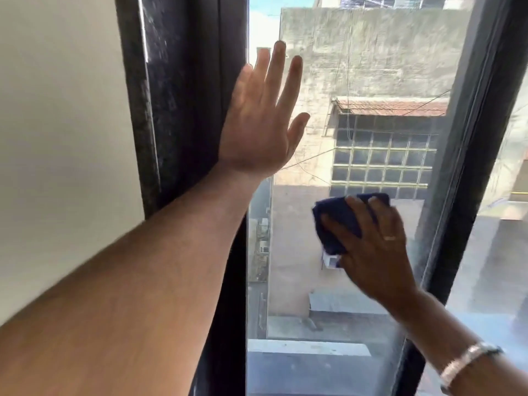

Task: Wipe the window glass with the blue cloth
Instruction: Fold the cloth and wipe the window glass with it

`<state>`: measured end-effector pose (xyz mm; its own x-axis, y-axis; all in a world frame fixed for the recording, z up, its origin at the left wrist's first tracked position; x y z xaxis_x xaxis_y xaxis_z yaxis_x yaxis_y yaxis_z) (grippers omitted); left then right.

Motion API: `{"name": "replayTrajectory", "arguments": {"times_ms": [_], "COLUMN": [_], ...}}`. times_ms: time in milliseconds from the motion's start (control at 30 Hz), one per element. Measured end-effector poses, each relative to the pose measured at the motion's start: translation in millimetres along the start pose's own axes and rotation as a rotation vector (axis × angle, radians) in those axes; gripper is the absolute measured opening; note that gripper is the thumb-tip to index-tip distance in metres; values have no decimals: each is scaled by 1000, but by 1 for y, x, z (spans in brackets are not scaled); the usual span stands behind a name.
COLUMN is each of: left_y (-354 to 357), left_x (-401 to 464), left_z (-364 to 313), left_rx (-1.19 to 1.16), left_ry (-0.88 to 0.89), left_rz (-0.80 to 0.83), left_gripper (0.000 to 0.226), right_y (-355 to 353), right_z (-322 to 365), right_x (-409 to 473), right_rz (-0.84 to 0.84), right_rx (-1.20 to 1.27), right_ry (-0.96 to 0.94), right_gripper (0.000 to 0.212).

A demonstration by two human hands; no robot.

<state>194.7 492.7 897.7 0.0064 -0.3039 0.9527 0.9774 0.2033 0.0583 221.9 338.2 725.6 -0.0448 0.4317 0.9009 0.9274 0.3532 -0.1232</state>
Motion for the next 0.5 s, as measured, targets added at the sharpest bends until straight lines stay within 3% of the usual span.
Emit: {"name": "replayTrajectory", "arguments": {"times_ms": [133, 200, 300, 367, 433, 500], "left_y": [0, -1, -3, -2, -2, -1], "left_x": [0, -1, -2, -2, -1, -1], "left_z": [2, 0, 1, 1, 0, 0], "left_rx": [-14, -30, -51, -44, -27, -40], "left_ry": [-12, -7, -3, -8, -7, -9], "left_rz": [4, 9, 18, 24, 20, 29], "left_gripper": [68, 67, 66, 66, 66, 66], "right_y": [-12, -7, 1, -3, -8, -15], "right_z": [-78, -40, 30, 13, -44, -100], "right_x": [80, 90, 34, 13, 37, 77], "right_rz": [-167, -137, 1, 29, -28, -90], "right_rx": [-15, 23, 39, 9, -43, -82], "right_ry": [495, 402, -47, -167, -28, 255], "right_gripper": [73, 74, 74, 77, 75, 69]}}
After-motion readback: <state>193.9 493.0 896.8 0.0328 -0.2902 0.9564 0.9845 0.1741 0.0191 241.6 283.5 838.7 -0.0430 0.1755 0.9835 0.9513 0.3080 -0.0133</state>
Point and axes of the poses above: each hand's wrist, its own x-axis towards the middle knuckle, its own y-axis out of the palm, z = x × y, the point moved 10 cm from there along x, towards the middle knuckle, and after that the axes turned 9 degrees about -z, right-handed, at the moved point
